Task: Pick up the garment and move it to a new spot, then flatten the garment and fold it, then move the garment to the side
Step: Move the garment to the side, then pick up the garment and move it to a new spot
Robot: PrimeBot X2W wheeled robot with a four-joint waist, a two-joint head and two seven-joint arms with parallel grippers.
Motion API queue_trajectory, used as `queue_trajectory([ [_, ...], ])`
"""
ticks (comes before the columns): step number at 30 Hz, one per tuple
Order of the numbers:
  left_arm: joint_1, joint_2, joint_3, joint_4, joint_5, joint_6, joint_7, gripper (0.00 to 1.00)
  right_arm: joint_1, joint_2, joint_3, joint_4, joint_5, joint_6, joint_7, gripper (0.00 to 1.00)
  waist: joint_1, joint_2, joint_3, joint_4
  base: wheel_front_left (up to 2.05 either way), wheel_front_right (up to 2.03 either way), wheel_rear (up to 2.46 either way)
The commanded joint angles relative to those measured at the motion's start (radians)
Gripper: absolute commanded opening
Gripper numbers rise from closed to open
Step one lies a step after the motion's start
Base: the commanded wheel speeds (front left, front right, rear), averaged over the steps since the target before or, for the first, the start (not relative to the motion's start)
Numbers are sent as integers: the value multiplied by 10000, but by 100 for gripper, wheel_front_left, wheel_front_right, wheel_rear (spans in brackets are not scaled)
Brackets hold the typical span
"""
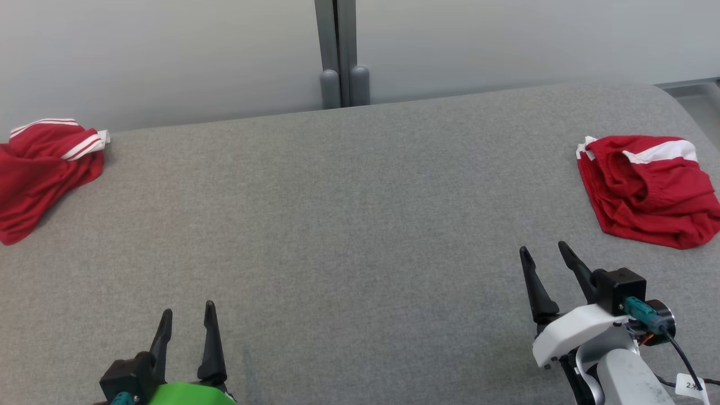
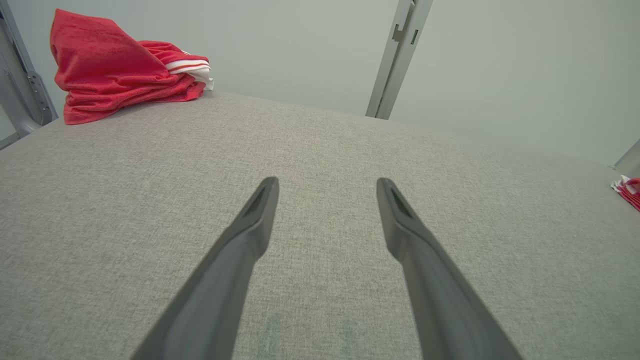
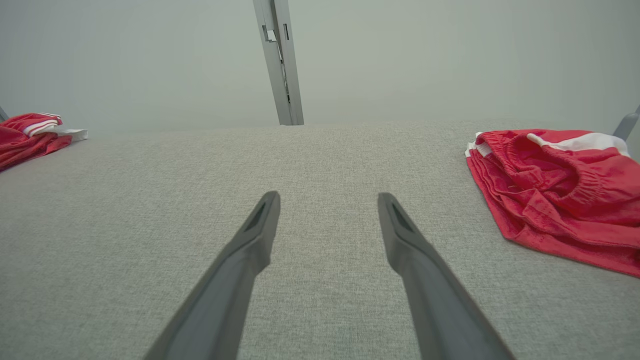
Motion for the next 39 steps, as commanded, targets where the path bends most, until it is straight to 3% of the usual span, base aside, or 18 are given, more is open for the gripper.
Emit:
queue_trajectory([
  [1, 35, 11, 8, -33, -95, 34, -32, 100, 124, -38, 29, -71, -82, -15, -46, 100, 0, -1, 6, 9, 0, 0, 0],
  [11, -121, 13, -110, 12, -171, 88, -31, 100, 262, -36, -94, 32, -153, -15, -46, 100, 0, -1, -109, 509, 0, 0, 0],
  [24, -12, 20, -40, -50, 23, 57, -25, 100, 402, -39, -110, 203, -165, -15, -47, 100, 0, -1, -126, 3254, 0, 0, 0],
  [29, 125, 19, 120, -56, 115, -20, -21, 100, 461, -39, 112, 279, -59, -15, -47, 100, 0, -1, -200, 4003, 0, 0, 0],
  [39, 240, 18, 209, -113, 201, -98, -21, 100, 496, -42, 347, 313, 68, -15, -47, 100, 0, -1, -227, 4426, 0, 0, 0],
])
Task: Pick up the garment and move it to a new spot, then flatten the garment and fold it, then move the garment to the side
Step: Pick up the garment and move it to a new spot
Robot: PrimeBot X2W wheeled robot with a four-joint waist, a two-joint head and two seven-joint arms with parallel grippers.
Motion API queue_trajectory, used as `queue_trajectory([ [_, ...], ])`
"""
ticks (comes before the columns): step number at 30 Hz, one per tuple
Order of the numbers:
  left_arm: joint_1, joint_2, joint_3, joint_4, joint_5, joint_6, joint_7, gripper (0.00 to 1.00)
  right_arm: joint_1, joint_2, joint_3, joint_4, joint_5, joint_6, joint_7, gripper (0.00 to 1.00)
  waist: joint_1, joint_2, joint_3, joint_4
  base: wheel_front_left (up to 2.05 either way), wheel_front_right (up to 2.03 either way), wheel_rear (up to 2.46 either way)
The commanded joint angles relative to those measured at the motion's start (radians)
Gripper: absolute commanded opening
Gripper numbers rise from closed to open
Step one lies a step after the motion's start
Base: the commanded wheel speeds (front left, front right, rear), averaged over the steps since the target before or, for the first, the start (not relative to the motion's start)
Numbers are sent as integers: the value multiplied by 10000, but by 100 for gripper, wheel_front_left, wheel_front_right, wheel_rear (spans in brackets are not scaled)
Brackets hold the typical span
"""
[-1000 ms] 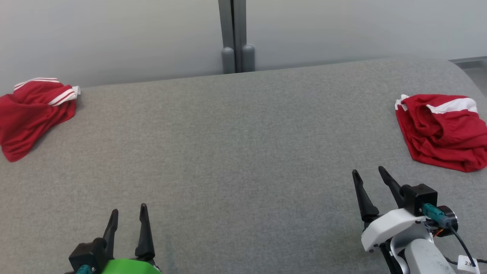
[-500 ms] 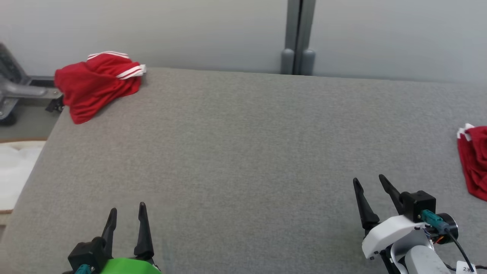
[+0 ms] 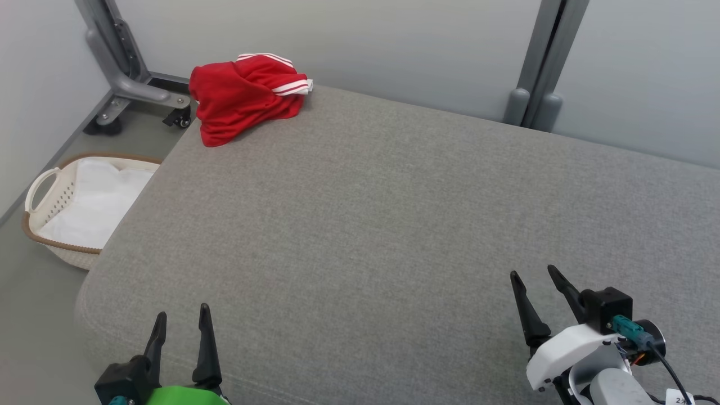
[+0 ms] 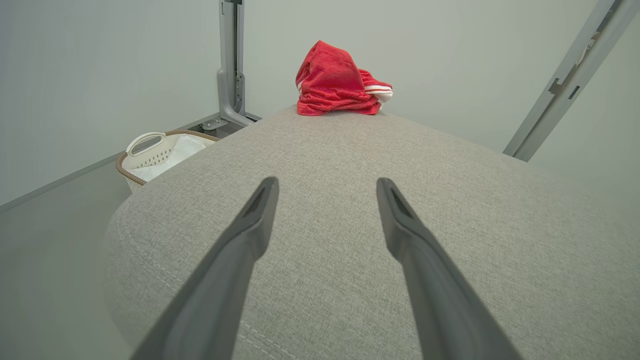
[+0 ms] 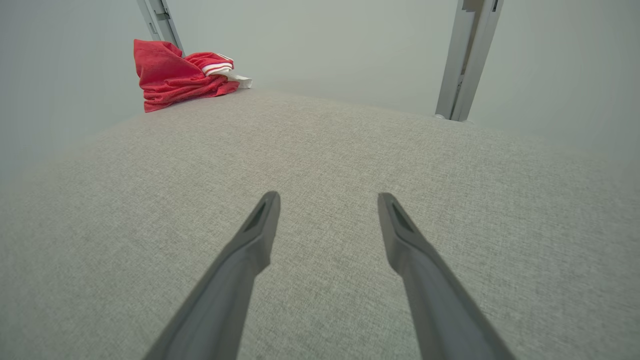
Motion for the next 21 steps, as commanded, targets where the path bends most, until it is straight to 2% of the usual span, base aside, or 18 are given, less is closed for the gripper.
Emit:
queue_trajectory([
  [1, 142, 30, 15, -63, 40, -26, -5, 100, 105, -47, 25, -11, 43, -15, -47, 100, 0, 0, 6, 62, 0, 0, 0],
  [10, -273, 33, 218, -307, 125, 11, -5, 100, -175, -47, -90, -212, -225, -15, -47, 100, 0, 0, 400, -232, 0, 0, 0],
  [13, -733, 217, 480, -529, 241, -60, -5, 100, -328, -47, -180, -326, -403, -15, -47, 100, 0, 0, 673, -398, 0, 0, 0],
  [21, -3363, 1658, 1095, -1239, 334, -221, 327, 100, -958, -49, -270, -621, -935, -15, -47, 100, 0, 0, 1647, -1080, 0, 0, 0],
])
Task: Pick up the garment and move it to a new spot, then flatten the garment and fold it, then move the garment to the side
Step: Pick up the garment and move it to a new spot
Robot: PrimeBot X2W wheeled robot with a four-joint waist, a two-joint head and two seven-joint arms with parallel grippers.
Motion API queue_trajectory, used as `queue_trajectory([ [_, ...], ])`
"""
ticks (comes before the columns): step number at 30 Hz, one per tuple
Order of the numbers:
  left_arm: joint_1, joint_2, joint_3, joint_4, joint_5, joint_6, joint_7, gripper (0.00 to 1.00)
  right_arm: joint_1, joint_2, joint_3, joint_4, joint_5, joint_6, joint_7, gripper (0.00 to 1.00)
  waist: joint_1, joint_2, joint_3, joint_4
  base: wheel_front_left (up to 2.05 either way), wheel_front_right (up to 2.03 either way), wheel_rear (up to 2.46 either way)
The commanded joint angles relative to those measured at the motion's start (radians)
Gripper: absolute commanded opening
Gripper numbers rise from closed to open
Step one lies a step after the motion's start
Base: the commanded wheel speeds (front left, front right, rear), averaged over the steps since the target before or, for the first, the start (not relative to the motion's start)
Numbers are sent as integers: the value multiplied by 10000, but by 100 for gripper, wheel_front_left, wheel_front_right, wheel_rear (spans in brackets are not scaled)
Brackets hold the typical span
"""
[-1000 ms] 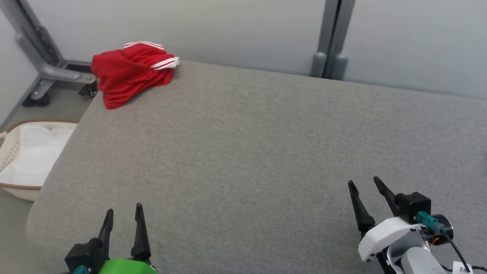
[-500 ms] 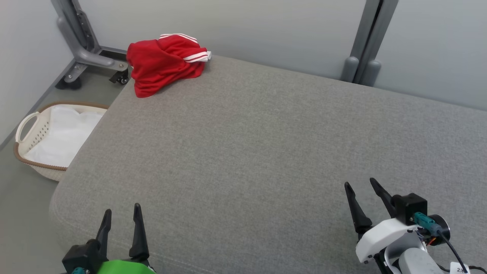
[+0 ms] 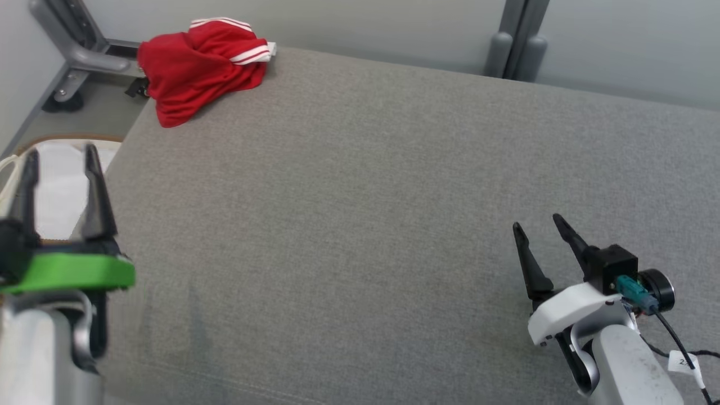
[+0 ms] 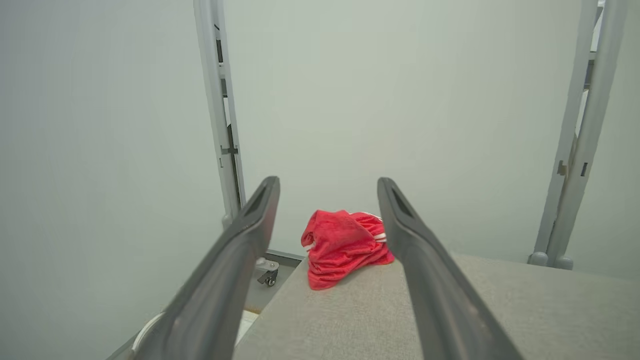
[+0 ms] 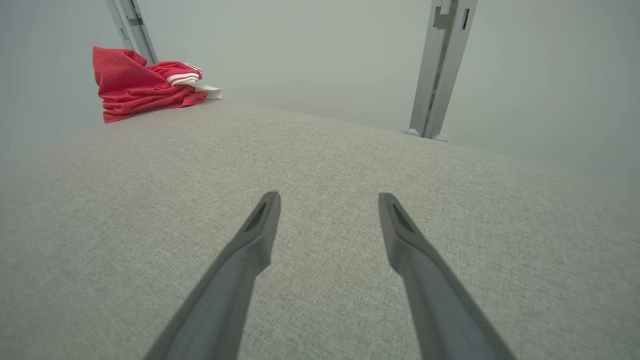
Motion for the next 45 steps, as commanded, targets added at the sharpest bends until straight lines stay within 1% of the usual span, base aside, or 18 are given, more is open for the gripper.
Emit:
queue_trajectory([
  [1, -673, 410, 75, -70, 13, -71, 226, 100, -229, -49, -40, -100, -161, -15, -47, 100, 0, 0, 649, -552, 0, 0, 0],
  [4, -2082, 1188, 262, 28, -157, -165, 782, 100, -591, -47, -41, -302, -379, -15, -3, 100, 0, 0, 1187, -888, 0, 0, 0],
  [9, -4362, 2377, 394, 1127, -584, -263, 1600, 100, -1088, -46, -6, -841, -752, -15, 266, 100, 0, 0, 2213, -1404, 0, 0, 0],
  [12, -5590, 2876, 317, 2040, -859, -303, 2027, 100, -1325, -44, 41, -1297, -890, -15, 434, 100, 0, 0, 2830, -1742, 0, 0, 0],
  [16, -6757, 3339, 84, 3248, -1112, -324, 2568, 100, -1536, -41, 125, -1945, -1094, -15, 631, 100, 0, 0, 3582, -2161, 0, 0, 0],
  [20, -7596, 3645, -199, 4242, -1280, -339, 3040, 100, -1567, -49, 212, -2669, -1324, -15, 763, 100, 0, 0, 4313, -2515, 0, 0, 0],
  [24, -8173, 3786, -463, 5101, -1371, -339, 3383, 100, -1295, -37, 253, -3341, -1411, -15, 927, 100, 0, 0, 4899, -2721, 0, 0, 0],
  [28, -8707, 3866, -665, 6010, -1487, -343, 3447, 100, -1189, -41, 301, -3884, -1452, -15, 1044, 100, 0, 0, 5361, -2870, 0, 0, 0],
  [36, -9402, 4242, -1268, 7696, -1131, -338, 3507, 100, -982, -44, 335, -4403, -1587, -15, 1260, 100, 0, 0, 5781, -3059, 0, 0, 0],
  [40, -9759, 4399, -1420, 8423, -998, -119, 3727, 100, -897, -55, 322, -4521, -1618, -15, 1330, 100, 0, 0, 5905, -3099, 0, 0, 0],
  [45, -10120, 4415, -1425, 9097, -1093, -15, 3882, 100, -896, -63, 394, -4628, -1621, -15, 1417, 100, 0, 0, 6055, -3183, 0, 0, 0],
])
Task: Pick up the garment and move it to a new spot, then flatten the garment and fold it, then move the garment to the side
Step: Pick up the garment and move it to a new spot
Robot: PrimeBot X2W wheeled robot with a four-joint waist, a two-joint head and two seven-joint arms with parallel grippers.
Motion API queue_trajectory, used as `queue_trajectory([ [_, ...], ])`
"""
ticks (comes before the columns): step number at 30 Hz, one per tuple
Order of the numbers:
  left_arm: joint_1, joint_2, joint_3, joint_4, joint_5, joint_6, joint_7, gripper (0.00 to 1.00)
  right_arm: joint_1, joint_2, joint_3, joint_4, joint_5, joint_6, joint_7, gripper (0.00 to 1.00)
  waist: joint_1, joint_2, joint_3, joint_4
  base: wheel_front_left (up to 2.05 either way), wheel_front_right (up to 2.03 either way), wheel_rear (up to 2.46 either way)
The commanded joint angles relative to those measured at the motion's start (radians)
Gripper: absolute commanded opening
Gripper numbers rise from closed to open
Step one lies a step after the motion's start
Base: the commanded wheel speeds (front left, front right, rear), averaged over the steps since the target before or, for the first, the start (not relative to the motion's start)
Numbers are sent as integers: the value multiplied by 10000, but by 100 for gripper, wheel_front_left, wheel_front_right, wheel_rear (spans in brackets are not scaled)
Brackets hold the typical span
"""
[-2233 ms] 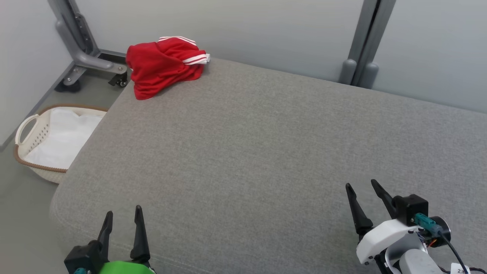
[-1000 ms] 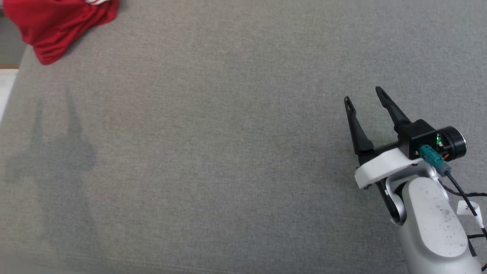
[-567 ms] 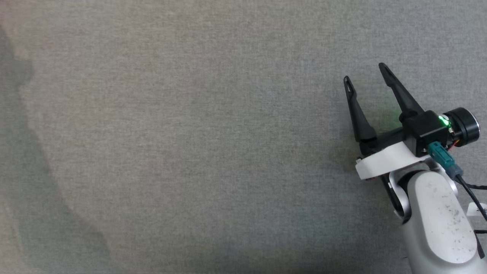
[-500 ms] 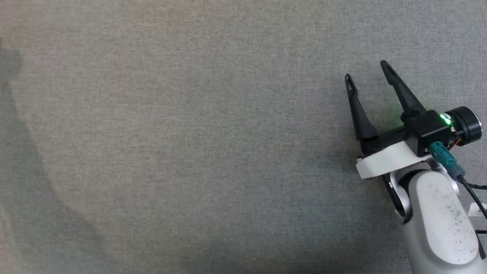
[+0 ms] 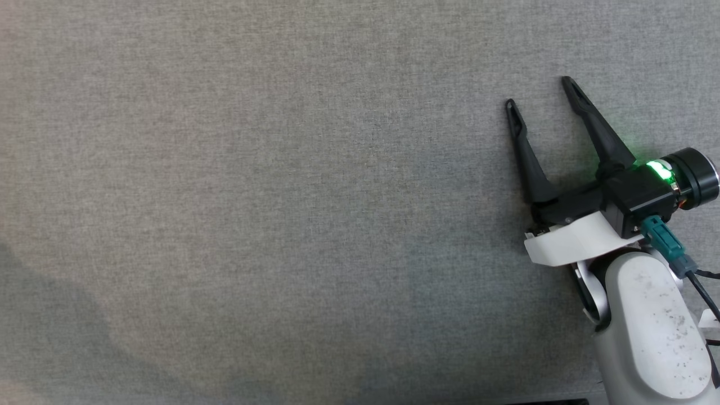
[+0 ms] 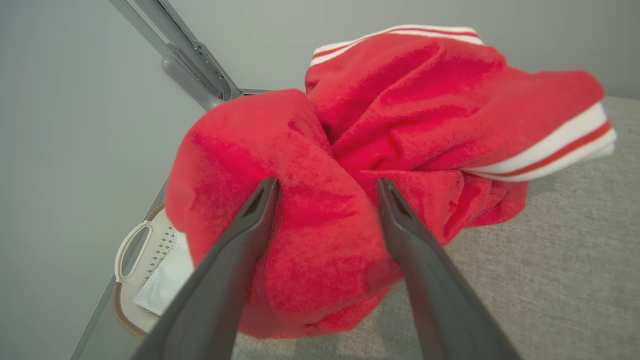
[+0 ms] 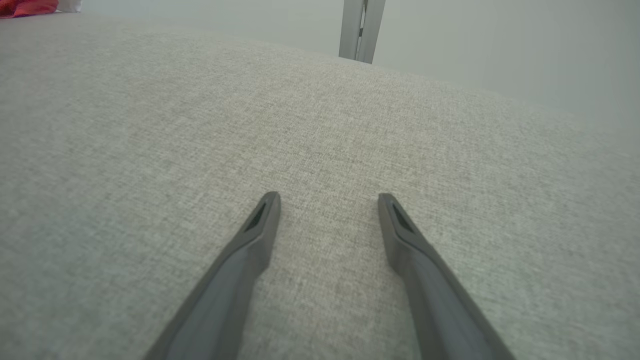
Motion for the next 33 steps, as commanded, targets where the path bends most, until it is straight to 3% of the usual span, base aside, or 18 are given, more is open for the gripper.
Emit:
queue_trajectory([
  [1, -166, 18, -29, 176, -72, 71, 63, 100, 190, -83, -71, 214, -25, -17, 150, 100, -1, 0, 115, -65, 0, 0, 0],
  [3, -273, -52, -36, 459, -147, 75, 285, 100, 175, -88, -96, 181, -21, -17, 151, 100, -1, 0, 164, -69, 0, 0, 0],
  [4, -300, -96, -17, 630, -204, 72, 430, 65, 165, -88, -109, 171, -13, -18, 155, 100, -1, 0, 188, -70, 0, 0, 0],
  [5, -311, -108, -17, 744, -234, 94, 519, 47, 159, -90, -120, 167, -6, -18, 155, 100, -1, 0, 203, -73, 0, 0, 0],
  [6, -313, -125, -2, 893, -265, 98, 578, 18, 148, -91, -134, 162, 8, -18, 146, 100, -1, 0, 215, -78, 0, 0, 0],
  [7, -313, -128, 10, 963, -289, 102, 578, 0, 134, -91, -156, 166, 25, -18, 131, 100, -1, 0, 219, -81, 0, 0, 0],
  [21, -189, 76, -183, 766, -325, -162, -1265, 0, -171, -70, -132, 716, 429, -17, -427, 100, -1, 0, -713, 17, 0, 0, 0],
  [27, -150, -163, -879, 138, -286, -259, -1662, 0, -206, -64, -99, 1351, 745, -17, -729, 100, -1, 0, -1820, -89, 0, 0, 0],
  [33, 431, -278, -2312, -1263, -864, -265, -1503, 0, 79, -59, -88, 2154, 1126, -15, -996, 100, -1, 0, -3278, -446, 0, 0, 0],
])
